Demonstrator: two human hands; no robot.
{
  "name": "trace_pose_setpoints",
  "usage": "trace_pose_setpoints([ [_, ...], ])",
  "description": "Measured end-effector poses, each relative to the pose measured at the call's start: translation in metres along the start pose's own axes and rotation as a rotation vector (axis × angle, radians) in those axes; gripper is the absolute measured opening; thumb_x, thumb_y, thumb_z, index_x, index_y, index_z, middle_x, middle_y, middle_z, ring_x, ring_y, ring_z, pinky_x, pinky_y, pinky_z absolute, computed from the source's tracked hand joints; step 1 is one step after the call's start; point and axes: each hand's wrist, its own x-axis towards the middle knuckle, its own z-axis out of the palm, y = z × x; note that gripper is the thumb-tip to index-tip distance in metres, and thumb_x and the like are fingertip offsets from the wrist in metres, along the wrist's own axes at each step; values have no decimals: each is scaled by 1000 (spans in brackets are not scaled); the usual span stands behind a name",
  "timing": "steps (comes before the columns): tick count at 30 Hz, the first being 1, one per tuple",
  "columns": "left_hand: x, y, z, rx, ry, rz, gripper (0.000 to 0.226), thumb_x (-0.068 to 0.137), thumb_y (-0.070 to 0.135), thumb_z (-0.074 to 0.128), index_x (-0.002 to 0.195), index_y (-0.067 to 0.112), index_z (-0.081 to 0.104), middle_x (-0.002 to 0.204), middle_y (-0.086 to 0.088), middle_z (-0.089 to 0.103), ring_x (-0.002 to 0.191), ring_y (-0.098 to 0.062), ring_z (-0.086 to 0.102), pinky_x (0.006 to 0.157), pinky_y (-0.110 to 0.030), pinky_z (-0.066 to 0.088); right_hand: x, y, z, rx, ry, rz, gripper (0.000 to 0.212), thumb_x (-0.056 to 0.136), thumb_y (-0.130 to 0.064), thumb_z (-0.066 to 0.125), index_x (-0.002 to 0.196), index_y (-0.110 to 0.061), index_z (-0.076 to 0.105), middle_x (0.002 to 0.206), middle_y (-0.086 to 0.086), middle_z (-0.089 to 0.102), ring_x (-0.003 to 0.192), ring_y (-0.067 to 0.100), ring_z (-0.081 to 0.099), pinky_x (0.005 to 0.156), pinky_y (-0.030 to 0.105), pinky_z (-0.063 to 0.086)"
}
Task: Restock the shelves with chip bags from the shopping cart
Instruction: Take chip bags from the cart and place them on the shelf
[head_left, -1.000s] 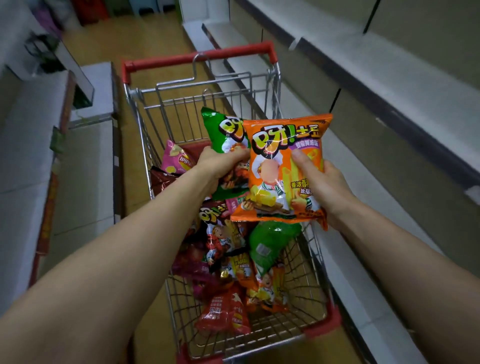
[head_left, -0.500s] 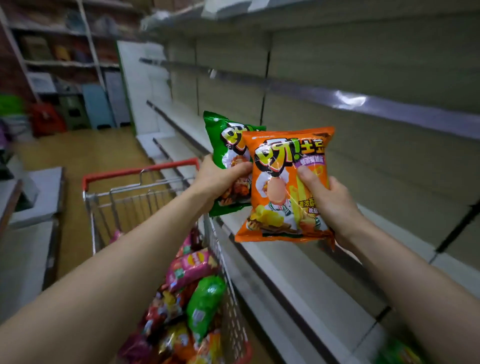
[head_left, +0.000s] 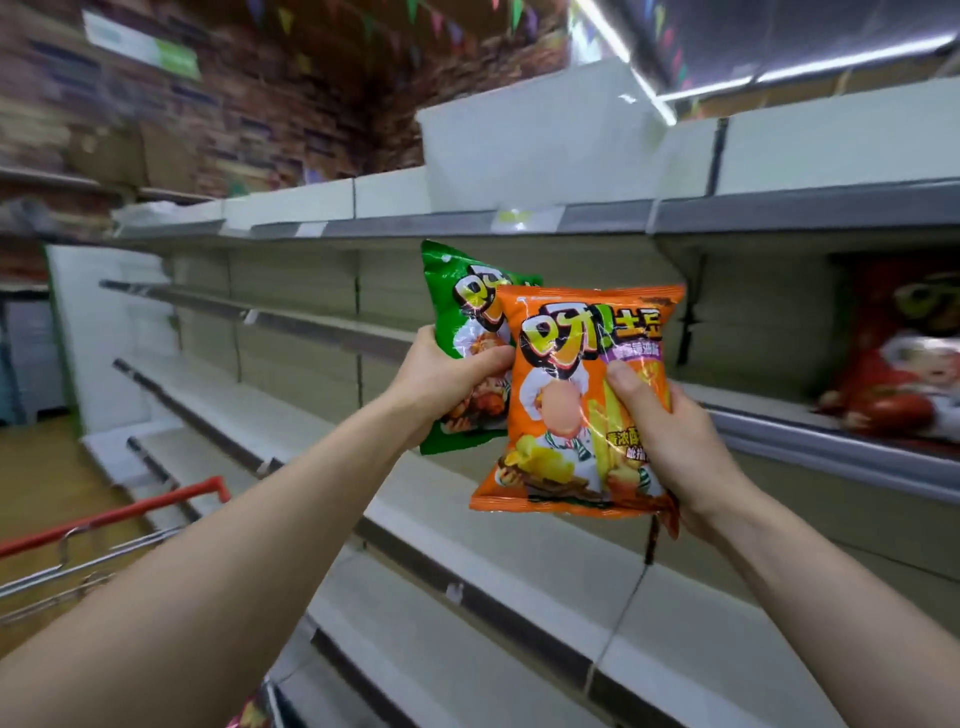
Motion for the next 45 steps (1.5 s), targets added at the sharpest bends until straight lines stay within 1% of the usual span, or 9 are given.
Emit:
trace_pose_setpoints([
  [4,8,17,45,43,-116,-59,64,60,45,88,111,16,62,101,-6,73,85,-21,72,79,-39,59,-3,-13,-42,-1,77,58,63,73,-68,65,116,-22,59,95,1,76,81,22,74,84,43,57],
  [16,62,41,122,28,-281,-219,35,74,28,83,89,8,58,76,-9,67,57,-19,65,42,-23,50,40,-32,-113,30,224,314,55,81,-59,66,105,-9,69,84,10,76,65,26,72,60,36,60],
  [20,101,43,128,85,-452,-249,27,79,30,78,87,8,64,61,-5,70,46,-13,65,44,-20,52,72,-30,-132,39,261,363,59,81,-62,63,110,-11,70,88,11,76,71,27,73,64,36,59],
  [23,135,38,134,94,-528,-233,24,82,31,74,83,10,64,61,-3,70,48,-10,64,48,-19,53,94,-26,-143,11,275,403,54,86,-61,58,103,-10,70,79,11,75,57,22,71,50,28,57],
  [32,208,-4,157,158,-661,-270,28,86,37,68,80,9,66,68,-6,70,49,-12,63,50,-18,50,149,-4,-157,-184,570,457,21,98,-20,52,85,-4,58,47,9,63,36,20,60,41,27,52],
  [35,224,-12,168,57,-694,-228,27,88,35,67,85,9,66,67,-5,71,49,-10,63,48,-15,51,168,1,-157,-93,667,369,50,84,-47,70,108,-5,59,90,16,72,74,29,70,76,38,59],
  [38,237,-21,175,-5,-660,-207,25,84,34,70,91,10,67,72,-5,72,54,-12,66,52,-17,53,182,2,-160,-235,716,236,82,81,-57,67,144,-11,41,144,10,47,129,31,46,102,34,37],
  [42,247,-31,177,-66,-632,-240,28,80,31,73,93,8,66,79,-13,73,54,-17,68,48,-20,54,197,11,-170,-231,686,172,69,87,-51,63,143,-15,44,140,10,51,126,29,50,101,30,39],
  [45,249,-30,173,-56,-595,-235,35,79,32,74,99,5,65,89,-17,72,56,-19,67,48,-20,55,203,22,-175,-214,674,151,66,85,-52,65,140,-19,48,132,7,58,119,28,56,104,44,45],
])
